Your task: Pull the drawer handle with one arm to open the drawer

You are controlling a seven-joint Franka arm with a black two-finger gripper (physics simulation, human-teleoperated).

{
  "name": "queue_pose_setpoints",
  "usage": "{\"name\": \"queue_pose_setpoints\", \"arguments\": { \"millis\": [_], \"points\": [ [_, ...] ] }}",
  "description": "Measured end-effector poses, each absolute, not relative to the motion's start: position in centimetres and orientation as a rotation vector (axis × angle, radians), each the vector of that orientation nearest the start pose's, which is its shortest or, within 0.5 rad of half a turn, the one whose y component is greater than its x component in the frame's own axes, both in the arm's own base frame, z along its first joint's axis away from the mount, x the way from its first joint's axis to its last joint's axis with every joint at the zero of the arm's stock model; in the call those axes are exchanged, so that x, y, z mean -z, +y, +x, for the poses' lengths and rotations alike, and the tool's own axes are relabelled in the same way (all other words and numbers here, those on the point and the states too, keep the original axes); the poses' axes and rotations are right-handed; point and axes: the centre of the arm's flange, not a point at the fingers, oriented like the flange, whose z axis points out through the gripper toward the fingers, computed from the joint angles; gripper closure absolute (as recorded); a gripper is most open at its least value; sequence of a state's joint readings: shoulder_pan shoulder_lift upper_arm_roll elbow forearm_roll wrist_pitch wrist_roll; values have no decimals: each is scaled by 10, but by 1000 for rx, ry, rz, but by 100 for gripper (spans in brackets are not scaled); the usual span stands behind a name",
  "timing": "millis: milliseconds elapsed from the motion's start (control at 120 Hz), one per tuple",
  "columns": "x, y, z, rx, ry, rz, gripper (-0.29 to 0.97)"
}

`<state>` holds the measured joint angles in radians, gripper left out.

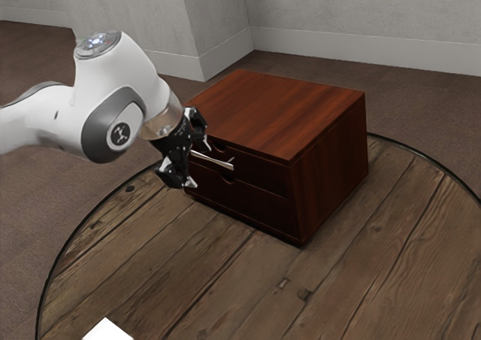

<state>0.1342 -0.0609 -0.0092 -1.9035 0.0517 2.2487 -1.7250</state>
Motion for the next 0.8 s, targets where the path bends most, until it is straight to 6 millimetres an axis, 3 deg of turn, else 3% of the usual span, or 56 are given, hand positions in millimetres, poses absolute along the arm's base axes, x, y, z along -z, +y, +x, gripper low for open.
{"name": "queue_pose_setpoints", "arguments": {
  "millis": [217, 567, 800],
  "points": [
    [-571, 78, 571, -478, 2242, 1729, 12],
    [-551, 88, 570, -462, 2263, 1712, 12],
    [-556, 80, 571, -481, 2232, 1735, 13]
  ]
}}
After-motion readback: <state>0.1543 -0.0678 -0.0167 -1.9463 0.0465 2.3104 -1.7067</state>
